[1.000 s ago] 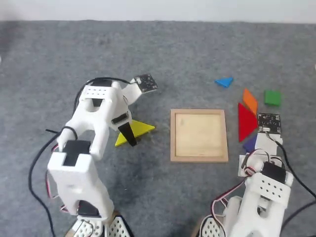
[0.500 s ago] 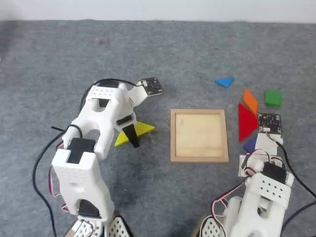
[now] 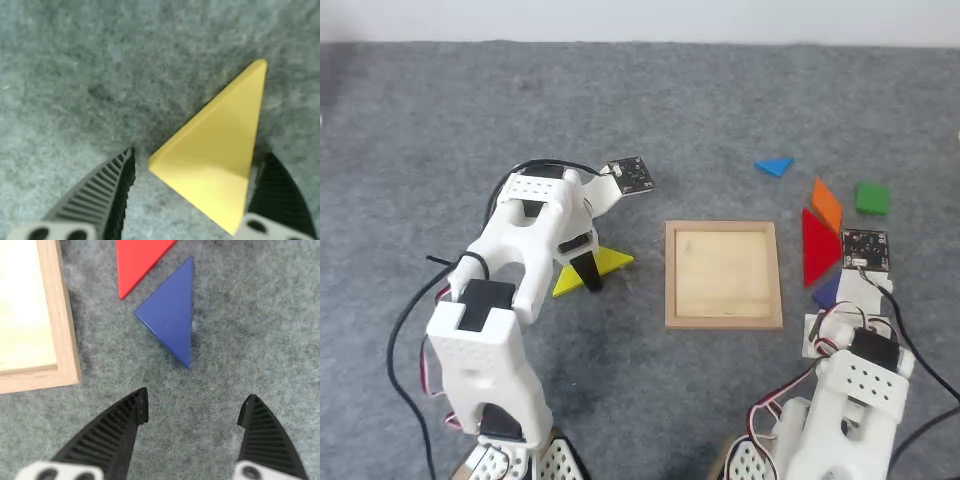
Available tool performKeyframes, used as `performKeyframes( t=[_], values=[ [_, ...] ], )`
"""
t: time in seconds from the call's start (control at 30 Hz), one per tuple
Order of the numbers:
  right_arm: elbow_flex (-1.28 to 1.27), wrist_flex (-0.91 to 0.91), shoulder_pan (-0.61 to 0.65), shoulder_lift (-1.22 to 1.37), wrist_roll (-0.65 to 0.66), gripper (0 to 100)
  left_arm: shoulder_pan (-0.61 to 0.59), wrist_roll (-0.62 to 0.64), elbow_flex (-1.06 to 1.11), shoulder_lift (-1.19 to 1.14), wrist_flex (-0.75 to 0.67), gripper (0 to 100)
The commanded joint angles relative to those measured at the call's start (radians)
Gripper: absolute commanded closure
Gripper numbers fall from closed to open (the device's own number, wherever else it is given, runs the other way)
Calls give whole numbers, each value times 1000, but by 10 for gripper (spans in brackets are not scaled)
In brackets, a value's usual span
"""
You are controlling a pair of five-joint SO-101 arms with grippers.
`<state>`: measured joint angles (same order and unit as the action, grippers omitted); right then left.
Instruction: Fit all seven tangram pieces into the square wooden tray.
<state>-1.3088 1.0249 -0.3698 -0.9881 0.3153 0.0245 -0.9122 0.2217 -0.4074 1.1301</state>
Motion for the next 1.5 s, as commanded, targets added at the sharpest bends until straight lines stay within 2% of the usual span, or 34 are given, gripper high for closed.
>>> performKeyframes(
  t=[0.0, 0.2, 0.6, 1.1, 1.47],
  values=[
    [5, -16, 7, -16, -11, 703, 18, -5, -22, 3, 28, 655],
    [5, -16, 7, -16, -11, 703, 17, -2, -19, 3, 34, 675],
    [5, -16, 7, -15, -11, 703, 17, 91, -22, 12, 37, 705],
    [5, -16, 7, -15, -11, 703, 23, 212, -130, 12, 207, 705],
    [5, -16, 7, -13, -11, 703, 29, 215, -124, 0, 210, 664]
  ],
)
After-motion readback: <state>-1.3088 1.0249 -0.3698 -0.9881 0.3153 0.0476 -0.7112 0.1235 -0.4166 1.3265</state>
